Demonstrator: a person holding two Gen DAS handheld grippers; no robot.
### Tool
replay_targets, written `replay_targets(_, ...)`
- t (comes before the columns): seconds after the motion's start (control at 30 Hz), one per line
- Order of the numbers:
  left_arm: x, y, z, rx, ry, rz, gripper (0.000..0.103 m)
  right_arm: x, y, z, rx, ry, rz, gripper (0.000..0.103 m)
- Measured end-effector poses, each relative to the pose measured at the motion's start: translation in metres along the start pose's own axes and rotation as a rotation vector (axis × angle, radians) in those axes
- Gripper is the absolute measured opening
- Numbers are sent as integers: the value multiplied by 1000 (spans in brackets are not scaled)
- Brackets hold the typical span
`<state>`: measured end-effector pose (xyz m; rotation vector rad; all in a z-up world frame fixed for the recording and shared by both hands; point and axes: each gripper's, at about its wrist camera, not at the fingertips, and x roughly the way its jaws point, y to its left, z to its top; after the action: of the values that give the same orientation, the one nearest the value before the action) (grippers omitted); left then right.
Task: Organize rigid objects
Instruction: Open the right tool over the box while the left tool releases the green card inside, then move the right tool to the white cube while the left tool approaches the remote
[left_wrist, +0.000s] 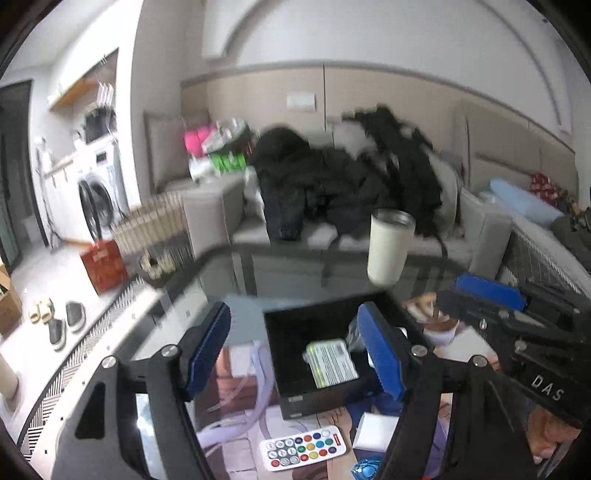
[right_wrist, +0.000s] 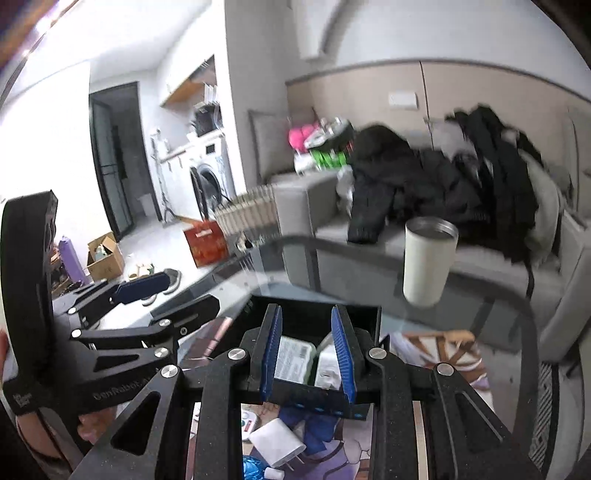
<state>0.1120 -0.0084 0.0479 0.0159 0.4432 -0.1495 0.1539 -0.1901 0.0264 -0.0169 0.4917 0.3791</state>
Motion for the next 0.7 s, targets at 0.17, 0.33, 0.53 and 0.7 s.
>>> replay_targets(0.17, -41, 5, -4, 29, -124, -72, 77, -38, 11, -5, -62, -85, 21, 28)
replay_targets(0.33, -83, 9, -15, 97, -285, -78, 91, -71, 15, -14, -89, -173, 36, 31)
replay_targets(0.53, -83, 12, -25, 137, -230, -88, 99, -84, 21, -28, -128, -169, 64, 43)
replay_targets(0.7, -52, 13, -33, 142, -67, -79, 99, -72, 25, -32, -134, -112, 83, 43)
